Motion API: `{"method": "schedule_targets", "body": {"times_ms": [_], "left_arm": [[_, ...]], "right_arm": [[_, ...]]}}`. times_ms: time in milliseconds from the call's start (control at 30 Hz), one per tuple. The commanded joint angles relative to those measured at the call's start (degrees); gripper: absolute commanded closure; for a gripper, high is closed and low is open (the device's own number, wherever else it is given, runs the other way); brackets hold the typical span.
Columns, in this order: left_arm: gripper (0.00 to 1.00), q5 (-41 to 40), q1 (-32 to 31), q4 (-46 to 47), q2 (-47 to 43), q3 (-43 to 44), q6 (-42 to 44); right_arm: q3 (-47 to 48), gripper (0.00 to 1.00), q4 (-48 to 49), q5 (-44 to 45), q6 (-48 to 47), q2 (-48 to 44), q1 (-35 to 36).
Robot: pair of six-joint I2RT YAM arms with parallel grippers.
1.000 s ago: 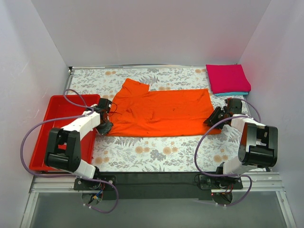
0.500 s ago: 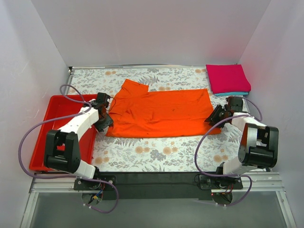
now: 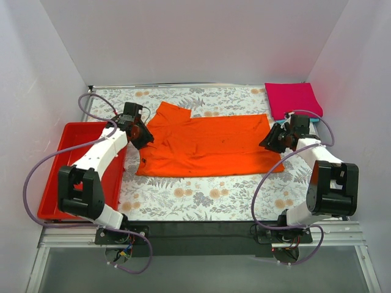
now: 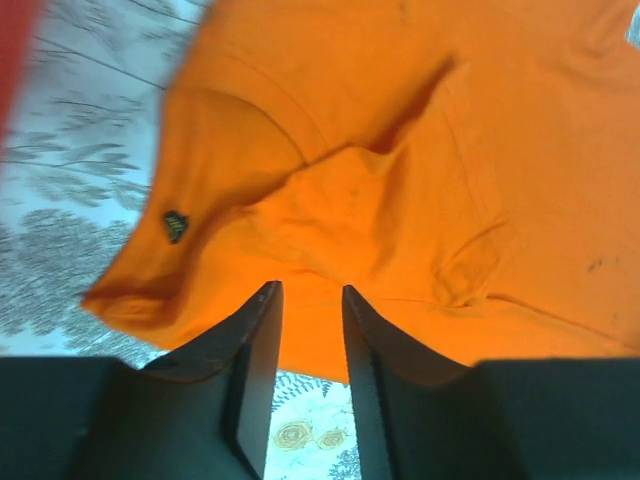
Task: Fold and stack the t-shirts
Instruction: Fold the tshirt
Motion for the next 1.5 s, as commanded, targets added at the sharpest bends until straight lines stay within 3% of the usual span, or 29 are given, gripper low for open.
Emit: {"method": "schedule_targets", "body": {"times_ms": [0,200,500,867,1033,1200,1300,1467], "left_arm": [[0.71,7.5,-1.0,4.2,1.9,-2.0,2.3],[0.72,11.2,-1.0,6.2,2.3,-10.0,4.1],[0.71,10.9,-1.0,3.4,0.4,-20.1,4.1],[0.76,6.6,1.3,-8.5,-5.4,-22.2,3.2],[0.63,4.7,1.4,-9.3,-6.1,-14.0,4.9],[0.38,5.1,1.4,-0.3,1.1,-1.2,11.1],[0.34,5.5,1.4,6.0,8.5,5.2,16.3],[0.34,6.6,1.4,8.4,21.6,17.7,21.9]], "right_arm": [[2.1,0.63,0.2,0.1,-2.1,2.6,-0.1],[-1.2,0.64,-0.6,3.1,-1.0,2.0,0.0],[-5.7,0.62,-11.5,10.0,-3.4,0.4,-1.0],[-14.1,0.61,-19.6,14.3,-2.2,-8.2,-6.9],[-9.5,0.59,-19.4,12.8,-4.5,-10.3,-7.4],[2.7,0.54,-15.2,11.7,-8.4,-7.8,-6.5],[8.6,0.52,-12.6,10.4,-9.9,-2.7,-6.4],[15.5,0.53,-9.0,10.7,-13.1,4.8,-6.1]]}}
